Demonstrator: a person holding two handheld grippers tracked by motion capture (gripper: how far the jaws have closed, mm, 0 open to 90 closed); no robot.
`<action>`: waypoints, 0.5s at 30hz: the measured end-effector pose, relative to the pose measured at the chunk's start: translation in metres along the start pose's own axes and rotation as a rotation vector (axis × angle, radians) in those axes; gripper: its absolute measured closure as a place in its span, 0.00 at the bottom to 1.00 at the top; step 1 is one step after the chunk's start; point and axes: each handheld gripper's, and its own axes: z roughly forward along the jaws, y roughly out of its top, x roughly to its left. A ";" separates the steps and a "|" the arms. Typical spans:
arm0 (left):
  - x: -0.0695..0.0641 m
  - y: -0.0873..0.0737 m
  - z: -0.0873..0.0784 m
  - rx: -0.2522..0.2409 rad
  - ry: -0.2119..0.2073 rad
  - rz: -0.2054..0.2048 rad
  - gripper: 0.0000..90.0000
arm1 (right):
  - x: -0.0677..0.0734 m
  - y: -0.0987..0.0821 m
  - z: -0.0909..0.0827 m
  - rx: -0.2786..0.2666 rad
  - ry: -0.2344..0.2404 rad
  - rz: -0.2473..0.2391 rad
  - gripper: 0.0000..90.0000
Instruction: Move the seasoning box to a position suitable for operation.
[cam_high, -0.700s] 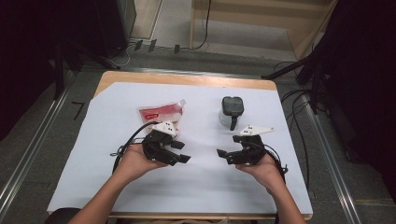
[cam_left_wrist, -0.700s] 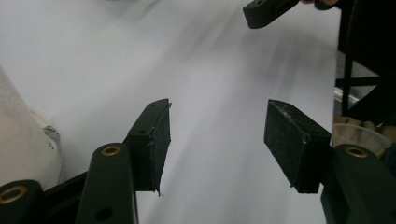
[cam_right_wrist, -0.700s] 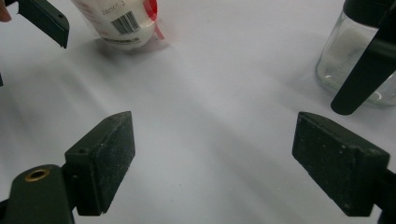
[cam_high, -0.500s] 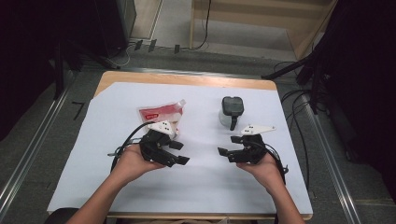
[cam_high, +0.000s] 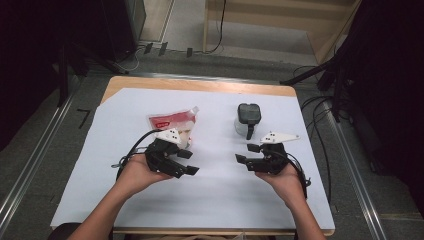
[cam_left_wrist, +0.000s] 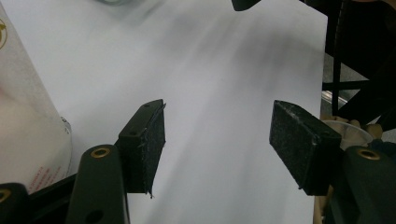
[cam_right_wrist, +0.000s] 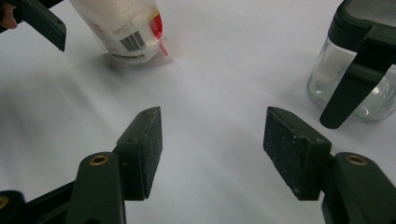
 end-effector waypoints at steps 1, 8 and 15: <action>0.000 0.000 -0.001 0.007 0.007 0.009 0.41 | 0.001 0.000 0.000 -0.003 -0.007 -0.001 0.39; -0.003 0.001 0.001 0.017 0.008 0.025 0.41 | 0.000 0.002 0.001 0.006 -0.003 0.001 0.41; -0.005 0.001 0.002 0.021 0.005 0.036 0.41 | -0.002 0.001 -0.002 0.007 -0.006 -0.006 0.51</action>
